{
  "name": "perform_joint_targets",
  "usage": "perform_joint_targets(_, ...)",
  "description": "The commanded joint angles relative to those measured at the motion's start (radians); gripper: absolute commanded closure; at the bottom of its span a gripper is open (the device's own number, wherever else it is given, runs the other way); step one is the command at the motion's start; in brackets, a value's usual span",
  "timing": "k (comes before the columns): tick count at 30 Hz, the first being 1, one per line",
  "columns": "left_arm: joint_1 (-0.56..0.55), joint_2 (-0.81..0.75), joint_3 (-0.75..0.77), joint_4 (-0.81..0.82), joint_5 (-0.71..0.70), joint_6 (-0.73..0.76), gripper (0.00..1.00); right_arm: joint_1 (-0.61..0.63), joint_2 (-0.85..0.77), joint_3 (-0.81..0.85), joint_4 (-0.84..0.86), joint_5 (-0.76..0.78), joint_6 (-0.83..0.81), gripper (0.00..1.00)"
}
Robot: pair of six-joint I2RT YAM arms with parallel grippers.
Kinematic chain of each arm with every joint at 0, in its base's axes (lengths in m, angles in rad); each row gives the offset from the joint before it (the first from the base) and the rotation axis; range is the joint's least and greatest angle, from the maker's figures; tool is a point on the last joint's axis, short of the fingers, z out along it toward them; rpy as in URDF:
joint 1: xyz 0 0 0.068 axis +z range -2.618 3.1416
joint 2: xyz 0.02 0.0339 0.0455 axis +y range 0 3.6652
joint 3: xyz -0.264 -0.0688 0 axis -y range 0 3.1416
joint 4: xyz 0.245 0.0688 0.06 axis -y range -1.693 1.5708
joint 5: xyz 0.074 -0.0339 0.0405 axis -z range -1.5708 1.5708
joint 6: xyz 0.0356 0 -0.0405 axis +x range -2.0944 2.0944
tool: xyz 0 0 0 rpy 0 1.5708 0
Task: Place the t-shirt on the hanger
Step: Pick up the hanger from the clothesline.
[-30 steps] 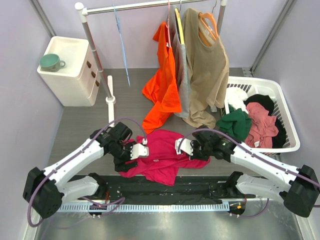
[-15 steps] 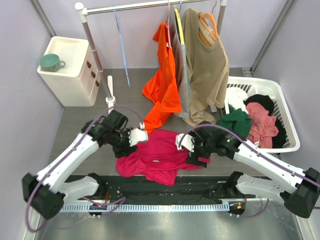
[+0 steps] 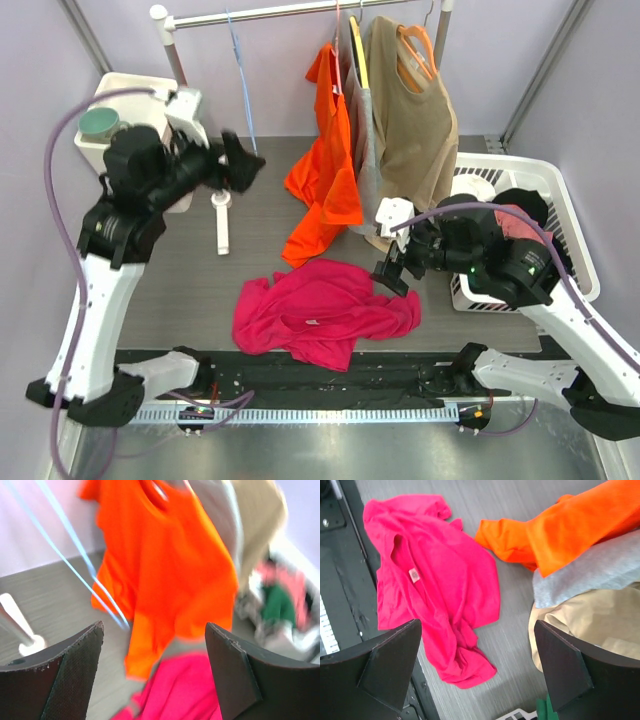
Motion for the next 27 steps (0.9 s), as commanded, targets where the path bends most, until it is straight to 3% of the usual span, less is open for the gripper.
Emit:
perform_joint_targets(1,0.141,0.151,0.081,0.238,0.033,-0.383,0.19,-0.028,0.011,0.059,0.025,0.024,0.064,0.00)
perform_joint_targets(4,0.201,0.218,0.090,0.379,0.085,-0.445,0.25,-0.042,0.008,0.068,0.033,0.024,0.070,0.00)
perform_joint_targets(15,0.216,0.344,0.021,0.540,0.165,-0.532,0.36,-0.060,0.002,0.076,0.039,0.019,0.072,0.00)
perform_joint_targets(19,0.216,0.361,0.007,0.653,0.208,-0.586,0.59,-0.066,-0.002,0.084,0.037,0.019,0.076,0.00)
perform_joint_targets(23,0.218,0.392,0.024,0.680,0.251,-0.604,0.73,-0.073,0.001,0.091,0.034,0.016,0.079,0.00)
perform_joint_targets(25,0.218,0.403,0.026,0.675,0.237,-0.610,0.74,-0.076,0.004,0.097,0.034,0.015,0.082,0.00)
perform_joint_targets(27,0.218,0.409,0.018,0.655,0.216,-0.613,0.63,-0.077,0.008,0.105,0.028,0.007,0.083,0.00)
